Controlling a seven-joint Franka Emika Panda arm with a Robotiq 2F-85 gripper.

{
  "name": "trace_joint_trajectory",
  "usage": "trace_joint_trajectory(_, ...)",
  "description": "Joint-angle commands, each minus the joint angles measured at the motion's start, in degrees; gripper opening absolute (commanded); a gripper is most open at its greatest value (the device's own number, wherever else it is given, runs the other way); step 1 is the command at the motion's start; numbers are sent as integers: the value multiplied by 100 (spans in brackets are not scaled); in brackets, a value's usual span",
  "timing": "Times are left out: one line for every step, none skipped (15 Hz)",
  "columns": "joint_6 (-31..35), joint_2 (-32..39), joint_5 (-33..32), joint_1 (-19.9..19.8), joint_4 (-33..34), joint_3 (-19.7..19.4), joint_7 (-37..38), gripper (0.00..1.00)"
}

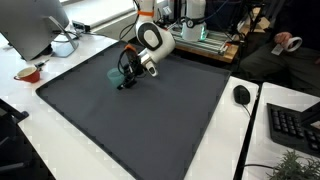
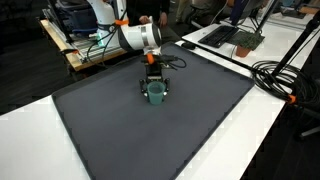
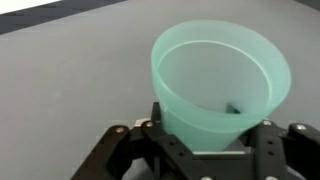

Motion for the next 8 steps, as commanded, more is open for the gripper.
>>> trace_joint_trajectory(-42, -277, 200, 69, -252, 17, -43, 42)
trace_joint_trajectory(-56, -358, 210, 86, -317, 28, -32, 42)
trace_joint_trajectory(-56, -441, 230, 103, -378, 38, -40, 42)
trace_joint_trajectory(-28, -497, 259, 112, -413, 49, -59, 42)
trace_joint_trajectory(9, -543, 286, 117, -436, 59, -74, 42)
trace_joint_trajectory(-5, -592, 319, 131, -467, 64, -87, 42)
trace_joint_trajectory(-1, -642, 343, 136, -505, 74, -78, 42)
trace_joint_trajectory(-24, -699, 358, 147, -550, 78, -69, 42)
